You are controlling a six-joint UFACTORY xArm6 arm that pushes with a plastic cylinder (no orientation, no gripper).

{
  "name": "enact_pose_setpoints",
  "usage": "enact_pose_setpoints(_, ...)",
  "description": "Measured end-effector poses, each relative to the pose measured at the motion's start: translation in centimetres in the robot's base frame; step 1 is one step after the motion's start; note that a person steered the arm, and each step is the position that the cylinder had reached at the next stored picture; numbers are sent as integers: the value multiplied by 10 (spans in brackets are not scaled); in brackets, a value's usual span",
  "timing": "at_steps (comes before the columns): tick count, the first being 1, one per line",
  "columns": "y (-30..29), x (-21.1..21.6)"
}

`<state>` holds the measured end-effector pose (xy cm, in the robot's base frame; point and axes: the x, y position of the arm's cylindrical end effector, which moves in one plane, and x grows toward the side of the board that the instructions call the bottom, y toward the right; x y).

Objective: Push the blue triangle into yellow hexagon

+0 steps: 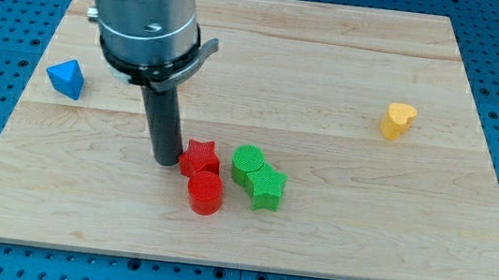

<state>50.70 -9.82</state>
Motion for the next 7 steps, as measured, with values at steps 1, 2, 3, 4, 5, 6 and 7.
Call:
enact_pose_setpoints(1,-5,-10)
enact_pose_setpoints(2,-10,-10)
enact_pose_setpoints(3,-12,-10)
enact_pose_setpoints(4,-55,6)
enact_pose_setpoints(5,-115,-4)
enact_pose_setpoints(6,-137,-70)
enact_pose_setpoints(7,-139,-94)
